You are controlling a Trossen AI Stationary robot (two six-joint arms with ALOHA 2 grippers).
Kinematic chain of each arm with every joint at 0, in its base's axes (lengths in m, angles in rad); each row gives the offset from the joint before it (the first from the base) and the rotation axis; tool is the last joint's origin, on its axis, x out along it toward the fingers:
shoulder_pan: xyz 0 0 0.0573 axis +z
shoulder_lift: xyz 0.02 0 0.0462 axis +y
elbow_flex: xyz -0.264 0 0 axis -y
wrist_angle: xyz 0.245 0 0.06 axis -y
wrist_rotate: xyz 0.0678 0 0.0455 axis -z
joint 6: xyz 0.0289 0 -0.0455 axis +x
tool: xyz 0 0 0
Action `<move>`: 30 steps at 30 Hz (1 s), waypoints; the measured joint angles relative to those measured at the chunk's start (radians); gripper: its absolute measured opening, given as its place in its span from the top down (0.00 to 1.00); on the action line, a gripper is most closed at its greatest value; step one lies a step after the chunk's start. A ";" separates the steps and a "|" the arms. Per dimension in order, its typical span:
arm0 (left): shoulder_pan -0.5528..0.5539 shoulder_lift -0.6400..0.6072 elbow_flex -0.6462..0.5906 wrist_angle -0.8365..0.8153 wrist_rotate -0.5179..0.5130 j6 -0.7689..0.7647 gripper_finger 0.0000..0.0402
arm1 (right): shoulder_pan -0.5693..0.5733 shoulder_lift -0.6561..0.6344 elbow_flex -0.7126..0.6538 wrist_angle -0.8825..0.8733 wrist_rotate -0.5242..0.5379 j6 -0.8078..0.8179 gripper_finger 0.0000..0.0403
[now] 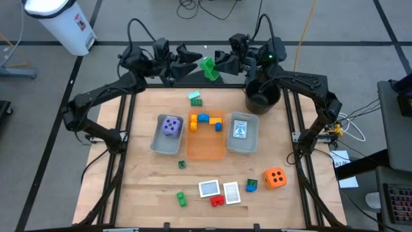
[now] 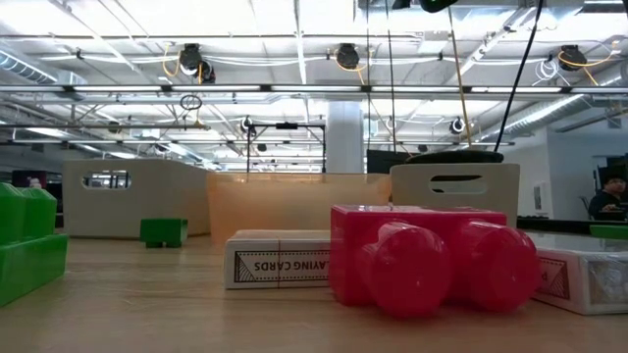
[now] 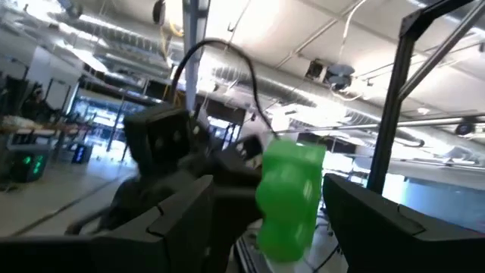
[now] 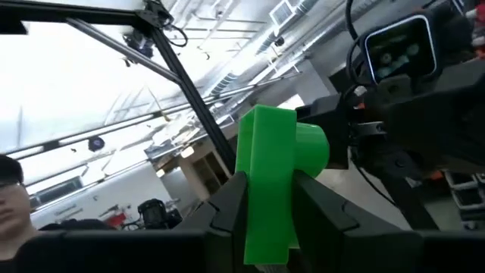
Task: Pick & Place Toys
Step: Put the green game piece into the orange bin
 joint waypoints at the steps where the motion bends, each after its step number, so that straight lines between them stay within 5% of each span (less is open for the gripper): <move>1: -0.004 0.015 0.025 -0.004 0.000 0.000 0.36 | 0.000 0.000 0.000 0.008 0.000 0.006 0.81; 16: -0.056 0.124 0.185 -0.035 0.045 0.004 0.36 | 0.000 0.000 0.000 0.180 0.030 0.178 0.82; 30: -0.062 0.126 0.191 0.017 0.124 -0.019 0.36 | 0.003 0.000 0.000 0.210 0.008 0.257 0.81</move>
